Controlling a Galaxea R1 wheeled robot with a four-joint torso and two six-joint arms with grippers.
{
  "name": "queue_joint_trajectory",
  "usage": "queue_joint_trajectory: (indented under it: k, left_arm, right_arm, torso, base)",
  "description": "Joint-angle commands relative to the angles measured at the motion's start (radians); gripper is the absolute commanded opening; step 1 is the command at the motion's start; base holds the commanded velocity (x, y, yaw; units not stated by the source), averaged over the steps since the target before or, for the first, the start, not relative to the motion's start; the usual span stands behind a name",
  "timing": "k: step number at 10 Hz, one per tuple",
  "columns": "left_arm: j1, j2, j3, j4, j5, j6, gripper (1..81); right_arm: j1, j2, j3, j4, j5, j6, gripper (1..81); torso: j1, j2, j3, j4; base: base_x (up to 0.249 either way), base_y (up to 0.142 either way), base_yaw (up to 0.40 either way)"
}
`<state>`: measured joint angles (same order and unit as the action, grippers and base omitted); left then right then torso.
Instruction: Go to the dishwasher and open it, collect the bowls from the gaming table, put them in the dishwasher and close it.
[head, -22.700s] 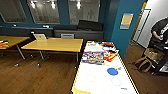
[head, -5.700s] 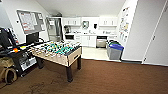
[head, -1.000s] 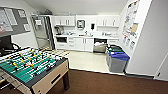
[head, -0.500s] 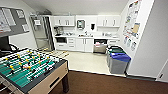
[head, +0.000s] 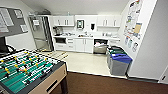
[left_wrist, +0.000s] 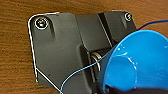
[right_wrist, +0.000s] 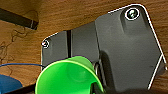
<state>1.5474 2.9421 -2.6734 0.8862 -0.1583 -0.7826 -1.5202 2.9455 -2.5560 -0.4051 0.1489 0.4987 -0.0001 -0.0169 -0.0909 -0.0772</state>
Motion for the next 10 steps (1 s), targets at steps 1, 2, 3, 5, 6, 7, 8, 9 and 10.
queue_joint_trajectory:
  k: [1,2,3,5,6,7,8,9,10]
  left_arm:
    - [-0.033,0.002,0.009,0.010,0.009,0.002,1.0]
    - [-0.033,0.002,0.009,0.010,0.010,0.002,1.0]
    - [-0.033,0.002,0.009,0.010,0.009,0.002,1.0]
    - [-0.033,0.002,0.009,0.011,0.010,0.002,1.0]
    - [-0.033,0.002,0.009,0.011,0.011,0.002,1.0]
    - [-0.033,0.002,0.009,0.011,0.011,0.002,1.0]
    - [-0.033,0.002,0.009,0.011,0.011,0.002,1.0]
    - [-0.033,0.002,0.009,0.011,0.013,0.002,1.0]
    - [-0.033,0.002,0.009,0.011,0.013,0.003,1.0]
  right_arm:
    - [0.042,-0.004,0.002,-0.012,-0.040,0.000,1.0]
    - [0.042,-0.004,0.002,-0.012,-0.040,0.000,1.0]
    - [0.042,-0.004,0.001,-0.012,-0.040,0.000,1.0]
    - [0.042,-0.004,0.002,-0.012,-0.040,0.000,1.0]
    - [0.042,-0.004,0.002,-0.012,-0.040,0.000,1.0]
    - [0.044,-0.003,0.002,-0.012,-0.040,0.000,1.0]
    - [0.044,-0.003,0.002,-0.012,-0.040,0.000,1.0]
    - [0.044,-0.003,0.002,-0.012,-0.040,0.000,1.0]
    - [0.042,-0.003,0.002,-0.012,-0.040,0.000,1.0]
  torso:
    - [0.000,0.000,0.000,0.000]
    - [0.000,0.000,0.000,0.000]
    - [0.000,0.000,0.000,0.000]
    - [0.000,0.000,0.000,0.000]
    - [0.000,0.000,0.000,0.000]
    - [0.000,0.000,0.000,0.000]
    - [0.000,0.000,0.000,0.000]
    - [0.000,0.000,0.000,0.000]
    - [0.000,0.000,0.000,0.000]
  base:
    - [0.132,-0.065,0.000]
    - [0.132,-0.064,0.000]
    - [0.132,-0.065,0.000]
    - [0.132,-0.062,0.000]
    - [0.132,0.000,0.000]
    - [0.132,0.000,0.000]
    - [0.132,0.000,0.000]
    - [0.132,0.000,0.000]
    - [0.132,0.000,0.000]
